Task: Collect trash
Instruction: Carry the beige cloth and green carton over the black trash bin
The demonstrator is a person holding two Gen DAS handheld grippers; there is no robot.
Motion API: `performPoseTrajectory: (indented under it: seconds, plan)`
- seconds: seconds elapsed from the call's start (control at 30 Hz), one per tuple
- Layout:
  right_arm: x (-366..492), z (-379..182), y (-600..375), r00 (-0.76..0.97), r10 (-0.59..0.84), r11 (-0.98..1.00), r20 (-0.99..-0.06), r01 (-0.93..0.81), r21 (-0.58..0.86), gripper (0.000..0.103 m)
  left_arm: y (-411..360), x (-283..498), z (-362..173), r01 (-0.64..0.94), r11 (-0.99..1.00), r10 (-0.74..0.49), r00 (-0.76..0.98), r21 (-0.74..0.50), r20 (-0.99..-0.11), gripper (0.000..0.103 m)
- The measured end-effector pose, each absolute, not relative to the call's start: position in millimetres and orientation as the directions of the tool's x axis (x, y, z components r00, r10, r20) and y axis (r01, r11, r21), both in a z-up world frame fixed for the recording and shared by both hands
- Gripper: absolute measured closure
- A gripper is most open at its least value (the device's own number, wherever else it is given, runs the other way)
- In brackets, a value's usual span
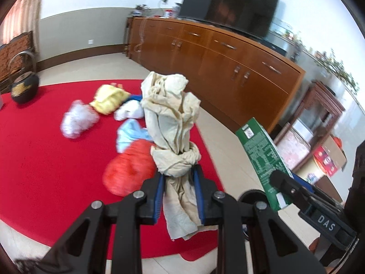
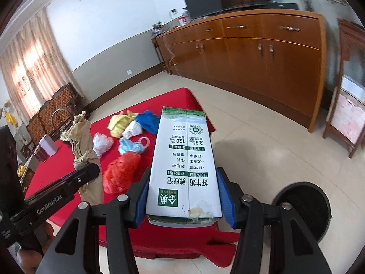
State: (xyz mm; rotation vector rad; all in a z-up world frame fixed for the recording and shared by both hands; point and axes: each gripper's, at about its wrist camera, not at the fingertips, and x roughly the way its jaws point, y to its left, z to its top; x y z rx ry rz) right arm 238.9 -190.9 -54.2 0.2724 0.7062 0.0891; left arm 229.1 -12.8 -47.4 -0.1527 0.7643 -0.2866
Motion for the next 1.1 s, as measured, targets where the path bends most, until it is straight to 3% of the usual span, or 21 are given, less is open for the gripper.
performPoseTrajectory:
  seconds: [0.63, 1.1]
  plan:
    - [162, -101, -364, 0.716, -0.041, 0.887, -0.697, 0.347, 0.305, 0.048, -190, 207, -93, 0.476, 0.832, -0.506, 0.438, -0.286, -0.743, 0.077]
    - [176, -203, -470, 0.534, 0.013, 0.798, -0.845, 0.504, 0.330, 0.047, -282, 220, -187, 0.491, 0.816, -0.460, 0.231, -0.306, -0.857, 0.077]
